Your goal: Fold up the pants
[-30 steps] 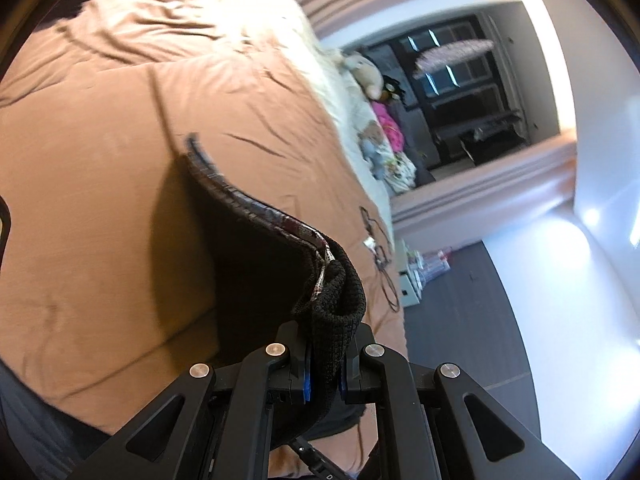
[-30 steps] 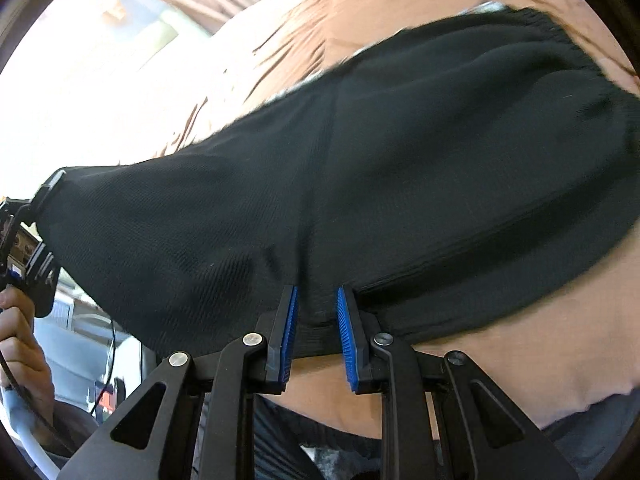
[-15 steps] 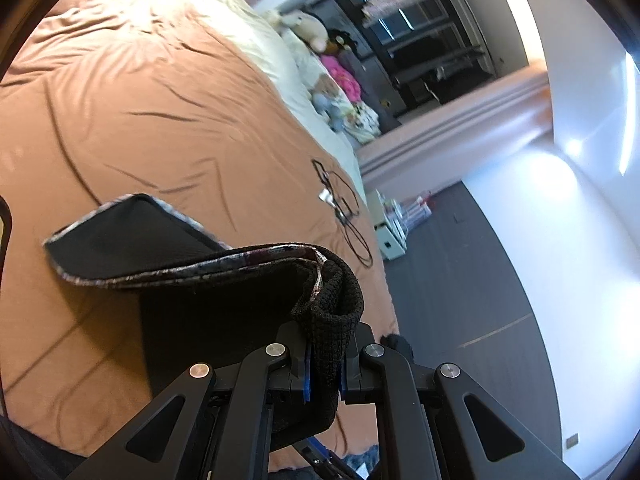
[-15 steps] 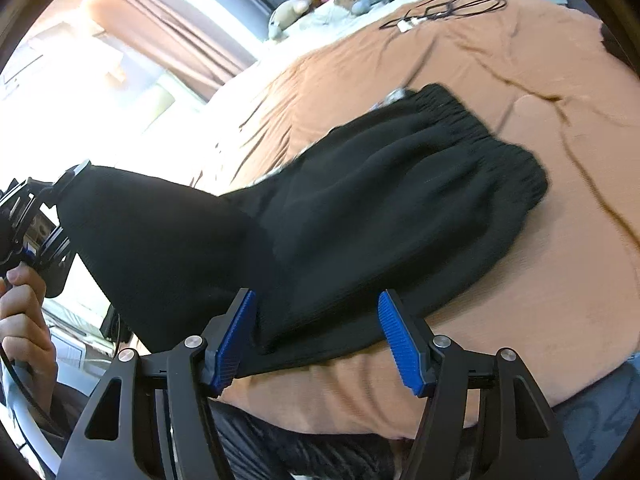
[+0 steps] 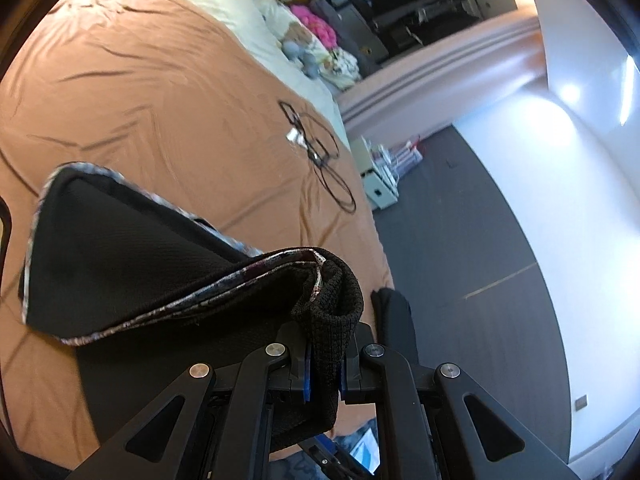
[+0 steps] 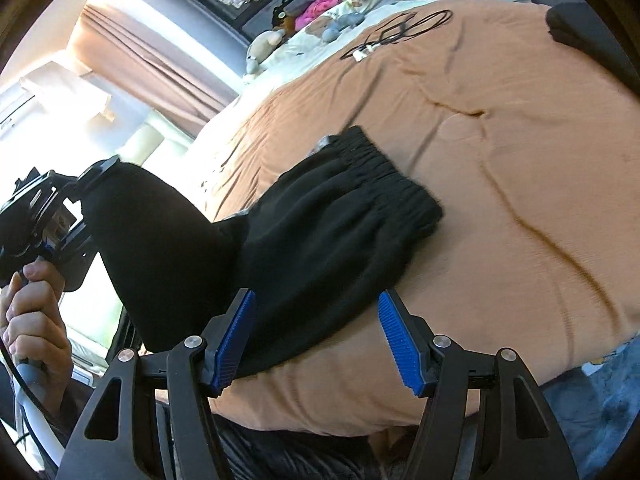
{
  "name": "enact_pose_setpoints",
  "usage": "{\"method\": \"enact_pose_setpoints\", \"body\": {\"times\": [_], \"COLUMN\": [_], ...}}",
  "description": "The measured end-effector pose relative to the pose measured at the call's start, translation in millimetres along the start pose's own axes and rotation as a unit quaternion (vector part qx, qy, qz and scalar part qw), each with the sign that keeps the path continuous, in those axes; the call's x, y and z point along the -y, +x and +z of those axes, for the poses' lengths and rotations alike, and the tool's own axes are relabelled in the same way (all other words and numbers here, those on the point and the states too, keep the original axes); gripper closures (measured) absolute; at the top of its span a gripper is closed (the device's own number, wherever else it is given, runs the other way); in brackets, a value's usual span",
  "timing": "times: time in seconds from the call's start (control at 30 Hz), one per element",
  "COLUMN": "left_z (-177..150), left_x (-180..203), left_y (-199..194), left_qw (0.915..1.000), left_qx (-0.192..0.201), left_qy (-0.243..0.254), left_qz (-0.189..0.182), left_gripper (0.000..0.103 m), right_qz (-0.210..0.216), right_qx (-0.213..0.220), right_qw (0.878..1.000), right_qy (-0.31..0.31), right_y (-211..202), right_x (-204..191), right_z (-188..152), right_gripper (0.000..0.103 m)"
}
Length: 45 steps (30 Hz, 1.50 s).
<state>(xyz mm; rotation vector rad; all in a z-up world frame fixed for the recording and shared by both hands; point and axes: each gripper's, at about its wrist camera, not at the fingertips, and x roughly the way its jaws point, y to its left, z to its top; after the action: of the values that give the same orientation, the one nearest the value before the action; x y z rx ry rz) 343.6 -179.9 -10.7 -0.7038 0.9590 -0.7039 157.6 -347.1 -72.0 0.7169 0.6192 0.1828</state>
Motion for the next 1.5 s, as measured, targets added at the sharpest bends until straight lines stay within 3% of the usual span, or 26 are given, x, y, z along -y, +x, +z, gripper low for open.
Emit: {"method": "enact_pose_setpoints", "body": {"times": [0.37, 0.77, 0.8, 0.87, 0.93, 1.0, 1.23, 1.5], "left_z": [-36.4, -69.8, -72.6, -76.0, -78.8, -78.7, -64.5, -57.1], "left_x": [11.2, 3.7, 2.5, 0.2, -2.7, -3.8, -24.0, -70.9], "left_y": [77.2, 126.7, 129.7, 133.1, 129.7, 119.4, 81.2, 37.3], "left_qw": [0.9975, 0.9913, 0.9902, 0.9883, 0.9878, 0.9892, 0.9929, 0.9938], "left_qx": [-0.07, -0.128, -0.134, -0.149, -0.153, -0.144, -0.111, -0.082], "left_qy": [0.001, 0.002, 0.004, 0.003, 0.001, 0.006, -0.002, -0.04], "left_qz": [0.009, 0.031, 0.038, 0.034, 0.031, 0.03, 0.042, 0.065], "left_gripper": [0.094, 0.093, 0.09, 0.072, 0.043, 0.034, 0.032, 0.032], "right_qz": [-0.02, -0.046, -0.046, -0.042, -0.038, -0.034, -0.026, -0.043], "right_qx": [0.008, 0.01, 0.009, 0.008, 0.007, 0.004, -0.005, -0.017], "right_qw": [1.0, 0.998, 0.998, 0.998, 0.999, 0.999, 1.0, 0.999], "right_qy": [0.017, 0.04, 0.041, 0.041, 0.039, 0.035, 0.013, -0.012], "right_y": [-40.6, -73.7, -75.0, -76.9, -77.4, -74.1, -59.4, -37.4], "right_x": [32.9, 54.3, 55.4, 54.7, 50.4, 47.8, 30.8, 13.7], "right_z": [2.0, -0.9, 0.1, -0.2, -1.4, 0.2, -0.2, 0.0], "right_gripper": [0.041, 0.041, 0.041, 0.041, 0.041, 0.041, 0.041, 0.041]}}
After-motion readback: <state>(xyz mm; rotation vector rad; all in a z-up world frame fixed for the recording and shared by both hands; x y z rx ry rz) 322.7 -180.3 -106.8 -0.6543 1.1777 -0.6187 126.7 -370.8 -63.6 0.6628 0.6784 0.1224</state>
